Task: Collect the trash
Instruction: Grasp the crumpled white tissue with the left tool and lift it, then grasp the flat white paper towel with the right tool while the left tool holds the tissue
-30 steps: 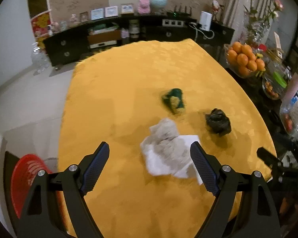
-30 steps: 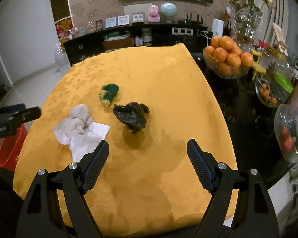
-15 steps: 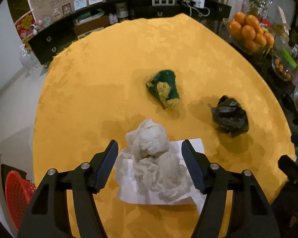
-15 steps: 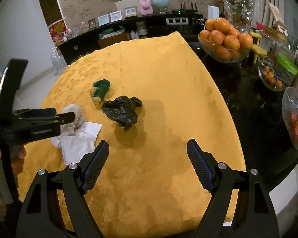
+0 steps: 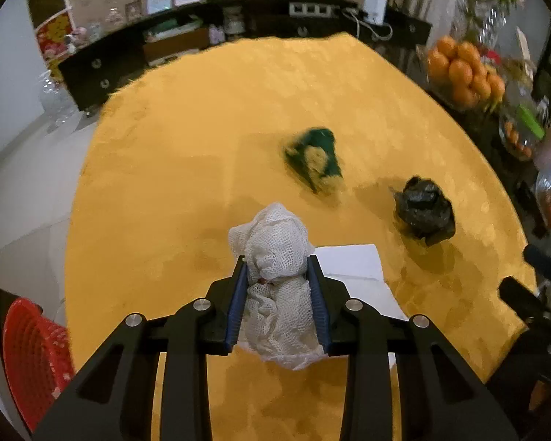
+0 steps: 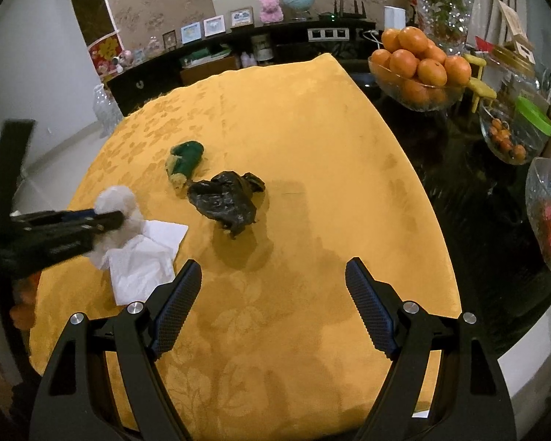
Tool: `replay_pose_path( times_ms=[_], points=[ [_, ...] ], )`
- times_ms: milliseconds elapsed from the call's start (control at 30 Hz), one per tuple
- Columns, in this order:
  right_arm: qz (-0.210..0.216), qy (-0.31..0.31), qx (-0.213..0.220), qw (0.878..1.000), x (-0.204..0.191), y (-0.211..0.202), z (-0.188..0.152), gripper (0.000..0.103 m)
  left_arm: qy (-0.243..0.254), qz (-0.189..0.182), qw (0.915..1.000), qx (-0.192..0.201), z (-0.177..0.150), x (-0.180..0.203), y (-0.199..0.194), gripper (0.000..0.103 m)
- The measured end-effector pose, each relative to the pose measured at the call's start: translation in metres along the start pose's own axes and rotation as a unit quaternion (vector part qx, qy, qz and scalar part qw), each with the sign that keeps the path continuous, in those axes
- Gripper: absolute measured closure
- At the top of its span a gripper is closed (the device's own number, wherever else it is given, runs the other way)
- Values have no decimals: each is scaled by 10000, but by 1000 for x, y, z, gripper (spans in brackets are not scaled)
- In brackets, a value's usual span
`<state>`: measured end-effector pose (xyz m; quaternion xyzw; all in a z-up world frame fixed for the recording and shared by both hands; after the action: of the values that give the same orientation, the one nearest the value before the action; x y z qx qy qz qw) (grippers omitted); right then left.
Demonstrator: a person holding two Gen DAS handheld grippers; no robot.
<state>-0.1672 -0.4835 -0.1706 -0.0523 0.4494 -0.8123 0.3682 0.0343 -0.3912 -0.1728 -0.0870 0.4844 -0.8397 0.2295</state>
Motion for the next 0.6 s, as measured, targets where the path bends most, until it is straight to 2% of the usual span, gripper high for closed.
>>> replay_pose_path(
  times_ms=[267, 433, 600],
  points=[
    [118, -414, -117, 9990, -27, 3, -5, 25, -347, 238, 9984, 390, -21, -35, -51, 73],
    [435, -782, -347, 9954, -66, 15, -8, 25, -489, 395, 9967, 505, -41, -52, -73, 73],
    [570, -1110, -436, 9912, -100, 31, -13, 25, -644, 562, 9947, 570, -56, -69, -89, 73]
  ],
)
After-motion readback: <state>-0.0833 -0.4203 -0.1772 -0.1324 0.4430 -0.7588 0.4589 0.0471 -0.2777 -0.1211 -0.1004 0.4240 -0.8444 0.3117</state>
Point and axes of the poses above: each gripper's, at about its wrist camera, not at the fingertips, and y roughly the way its jaws point, x to its right, z to its top, the point moved 4 cm from there along y, roughly the way its jaws point, and after that the axes turned 9 degrees about y, right-handed, at the moved point
